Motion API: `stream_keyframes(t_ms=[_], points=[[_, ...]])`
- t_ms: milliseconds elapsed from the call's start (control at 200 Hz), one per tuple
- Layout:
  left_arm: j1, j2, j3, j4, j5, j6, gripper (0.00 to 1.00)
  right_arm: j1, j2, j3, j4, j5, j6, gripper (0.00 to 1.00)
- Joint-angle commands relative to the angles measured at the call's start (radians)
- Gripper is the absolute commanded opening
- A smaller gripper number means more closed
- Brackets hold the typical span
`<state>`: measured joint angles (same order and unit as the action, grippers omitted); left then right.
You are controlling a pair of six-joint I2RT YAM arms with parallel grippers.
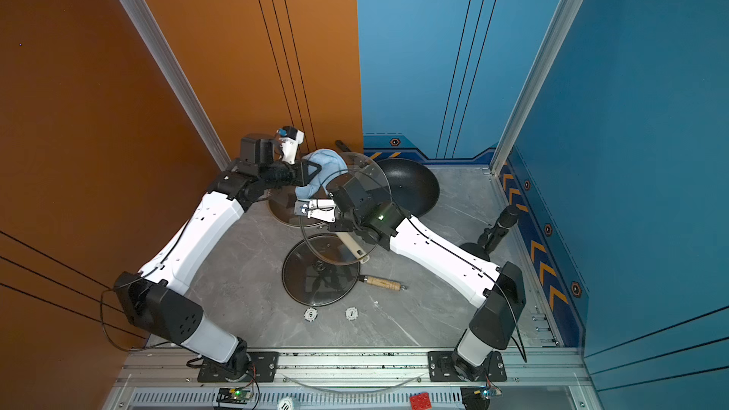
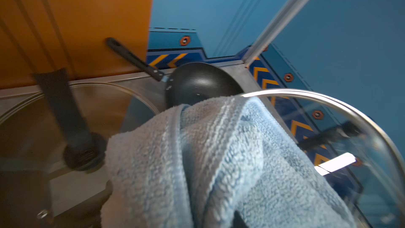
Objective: Wipe the pot lid with a cloth
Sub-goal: Wipe the pot lid.
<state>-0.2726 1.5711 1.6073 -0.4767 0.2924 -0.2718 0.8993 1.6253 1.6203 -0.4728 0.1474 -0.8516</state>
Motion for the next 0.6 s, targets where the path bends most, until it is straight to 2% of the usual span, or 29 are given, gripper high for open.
stream_keyframes(t_ms=[0,105,230,305,465,591], points=[[0.025,-0.015,-0.031,-0.05,-0.121,-0.017,0.24,-0.001,-0.1,0.01,0.194,0.069,-0.029,0.05],[0.039,-0.024,-0.019,-0.088,-0.159,-0.01,0.23,-0.006,-0.105,0.001,0.204,0.078,-0.031,0.05],[0.015,-0.058,0.065,-0.086,-0.099,0.01,0.23,-0.007,-0.095,0.004,0.198,0.071,-0.023,0.05],[-0.037,-0.067,0.156,-0.072,-0.049,0.044,0.24,-0.005,-0.081,0.016,0.189,0.058,-0.021,0.05],[-0.161,-0.031,0.286,-0.013,0.143,0.106,0.24,-0.001,-0.053,0.046,0.18,0.011,-0.016,0.05],[-0.249,0.045,0.316,-0.013,0.239,0.104,0.24,0.004,-0.037,0.064,0.178,0.007,-0.023,0.05]])
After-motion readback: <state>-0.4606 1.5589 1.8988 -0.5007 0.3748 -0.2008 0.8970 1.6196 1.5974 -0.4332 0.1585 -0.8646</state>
